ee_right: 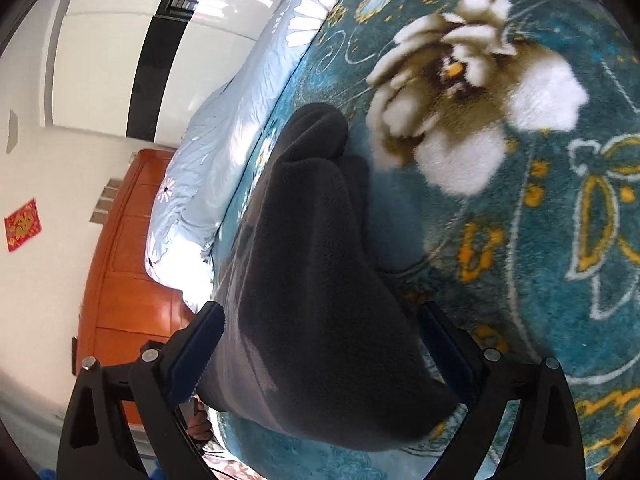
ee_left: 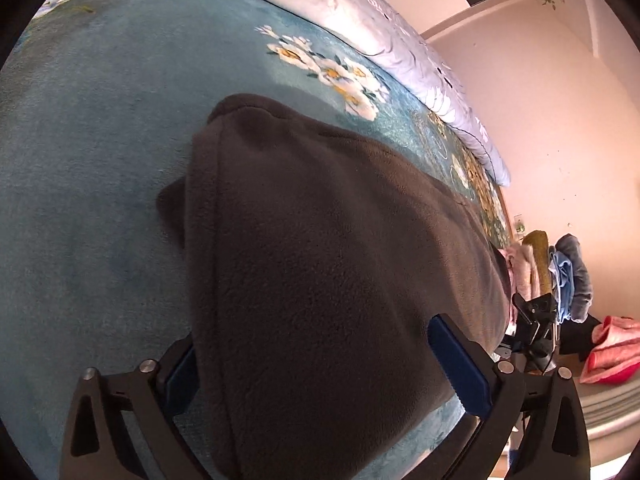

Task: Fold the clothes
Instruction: 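Grip the grey fleece bundle's sides with both tools and lift it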

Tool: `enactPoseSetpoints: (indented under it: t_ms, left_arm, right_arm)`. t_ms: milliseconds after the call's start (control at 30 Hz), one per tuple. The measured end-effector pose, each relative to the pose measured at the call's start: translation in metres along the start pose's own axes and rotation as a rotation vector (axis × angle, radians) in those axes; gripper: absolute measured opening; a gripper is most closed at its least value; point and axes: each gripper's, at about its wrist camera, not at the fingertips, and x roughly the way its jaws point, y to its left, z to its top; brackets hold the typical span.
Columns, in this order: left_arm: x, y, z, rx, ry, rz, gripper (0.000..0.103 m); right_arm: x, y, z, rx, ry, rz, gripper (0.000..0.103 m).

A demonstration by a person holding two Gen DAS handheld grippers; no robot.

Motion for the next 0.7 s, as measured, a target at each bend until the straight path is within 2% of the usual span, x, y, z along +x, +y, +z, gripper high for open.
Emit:
enactPoseSetpoints:
  t_ms: [67, 167, 300, 367, 533, 633, 700]
  left_arm:
    - [0.006, 0.005, 0.000, -0.011, 0.010, -0.006, 0.103]
    - [0.005, 0.012, -0.001, -0.021, 0.009, -0.050, 0.103]
    - [0.003, 0.023, -0.001, -0.045, 0.017, -0.124, 0.103]
    - [0.001, 0.028, 0.000, -0.068, 0.016, -0.143, 0.103]
    - [-0.002, 0.021, 0.002, -0.063, 0.025, -0.104, 0.102]
    - [-0.002, 0.008, 0.004, -0.011, 0.005, -0.070, 0.102]
    - [0.003, 0.002, 0.008, 0.024, 0.019, -0.048, 0.102]
  right_arm:
    - [0.010, 0.009, -0.001, -0.035, 0.007, -0.024, 0.103]
    - [0.016, 0.012, -0.002, -0.048, -0.007, -0.044, 0.103]
    - [0.013, 0.006, -0.007, -0.036, -0.054, 0.003, 0.103]
    - [0.014, 0.008, -0.007, -0.048, -0.052, -0.009, 0.103]
    - [0.017, 0.013, -0.005, -0.034, -0.058, -0.046, 0.103]
    - [0.017, 0.013, -0.001, -0.008, -0.060, -0.030, 0.103]
    - [0.018, 0.013, 0.003, 0.010, -0.061, -0.015, 0.102]
